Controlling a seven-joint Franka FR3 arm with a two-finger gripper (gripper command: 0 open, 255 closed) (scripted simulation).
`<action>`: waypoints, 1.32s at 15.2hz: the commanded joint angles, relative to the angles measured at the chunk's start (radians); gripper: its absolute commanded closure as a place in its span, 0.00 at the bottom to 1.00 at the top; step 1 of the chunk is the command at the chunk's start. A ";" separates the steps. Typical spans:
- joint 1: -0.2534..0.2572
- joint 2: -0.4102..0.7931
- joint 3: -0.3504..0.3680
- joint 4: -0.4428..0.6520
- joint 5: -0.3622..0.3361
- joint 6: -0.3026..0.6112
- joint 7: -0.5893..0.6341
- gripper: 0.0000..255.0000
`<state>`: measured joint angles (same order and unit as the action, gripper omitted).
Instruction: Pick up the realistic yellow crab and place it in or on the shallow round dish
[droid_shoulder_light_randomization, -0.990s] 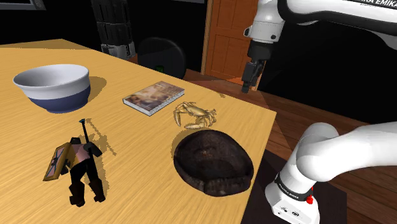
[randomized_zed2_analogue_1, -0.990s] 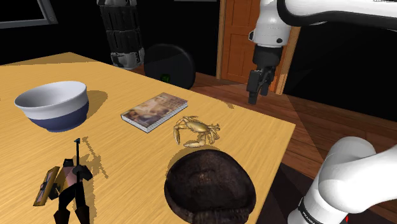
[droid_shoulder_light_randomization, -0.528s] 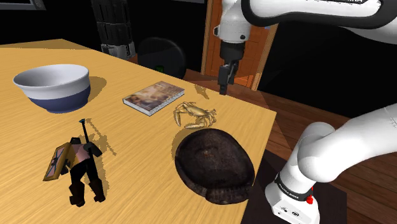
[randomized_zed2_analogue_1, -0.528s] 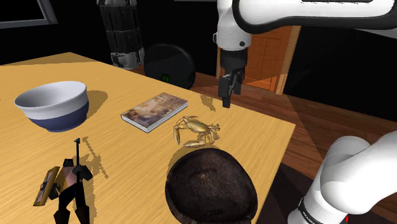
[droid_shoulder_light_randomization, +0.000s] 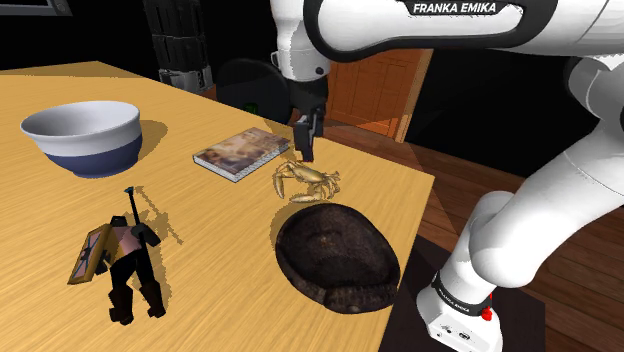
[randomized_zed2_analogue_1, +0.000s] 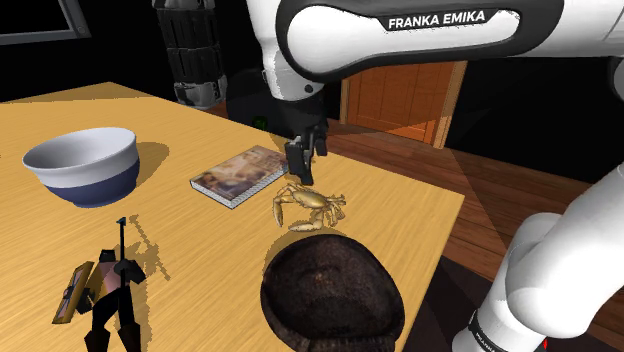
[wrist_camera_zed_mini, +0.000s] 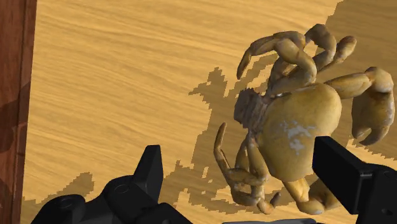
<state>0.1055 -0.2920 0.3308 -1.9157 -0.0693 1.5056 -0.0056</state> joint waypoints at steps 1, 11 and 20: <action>0.016 0.093 0.049 0.073 -0.046 -0.007 0.024 0.00; 0.025 0.118 0.063 -0.014 -0.073 0.088 0.030 0.00; 0.025 0.118 0.063 -0.013 -0.073 0.088 0.030 1.00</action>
<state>0.1304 -0.1756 0.3937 -1.9281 -0.1424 1.5933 0.0244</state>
